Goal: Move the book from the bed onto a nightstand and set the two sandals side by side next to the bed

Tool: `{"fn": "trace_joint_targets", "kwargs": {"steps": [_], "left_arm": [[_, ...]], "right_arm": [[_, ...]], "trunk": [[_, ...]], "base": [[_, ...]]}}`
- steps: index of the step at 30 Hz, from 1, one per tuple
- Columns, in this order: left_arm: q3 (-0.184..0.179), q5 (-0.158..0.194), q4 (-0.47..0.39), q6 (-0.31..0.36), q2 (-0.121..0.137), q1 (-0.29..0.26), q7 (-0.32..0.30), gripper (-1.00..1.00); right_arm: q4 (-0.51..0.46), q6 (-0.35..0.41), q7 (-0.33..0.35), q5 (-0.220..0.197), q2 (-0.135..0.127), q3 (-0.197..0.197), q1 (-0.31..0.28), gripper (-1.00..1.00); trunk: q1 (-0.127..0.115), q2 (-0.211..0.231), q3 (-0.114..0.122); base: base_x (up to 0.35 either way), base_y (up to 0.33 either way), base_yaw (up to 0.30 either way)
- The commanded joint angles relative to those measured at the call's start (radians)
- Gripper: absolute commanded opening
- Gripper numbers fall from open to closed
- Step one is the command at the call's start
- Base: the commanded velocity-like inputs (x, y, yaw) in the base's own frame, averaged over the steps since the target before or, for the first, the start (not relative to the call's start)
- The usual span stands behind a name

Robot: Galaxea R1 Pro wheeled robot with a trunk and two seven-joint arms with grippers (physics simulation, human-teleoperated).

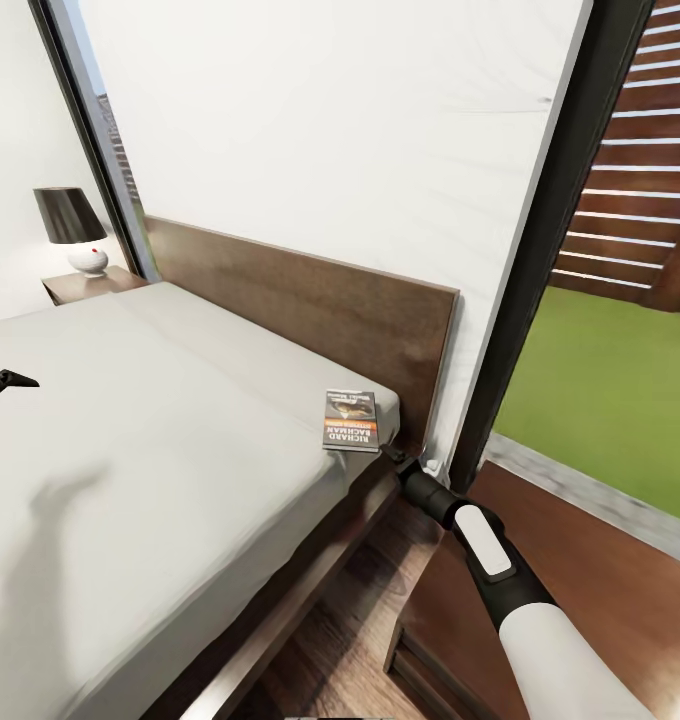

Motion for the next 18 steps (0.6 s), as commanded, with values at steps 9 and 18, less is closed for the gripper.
{"fn": "trace_joint_targets", "kwargs": {"steps": [9,18], "left_arm": [[-0.008,-0.004,0.000,0.000,0.001,-0.001,-0.009,1.00],[-0.008,-0.004,0.000,0.000,0.001,-0.001,-0.010,1.00]], "right_arm": [[0.000,0.007,0.001,-0.006,0.001,-0.003,0.000,1.00],[0.000,0.006,0.001,-0.006,0.001,-0.003,0.000,1.00]], "trunk": [[0.000,0.000,-0.001],[0.000,0.000,-0.001]], "base": [[0.000,0.000,0.000],[0.000,0.000,0.000]]}}
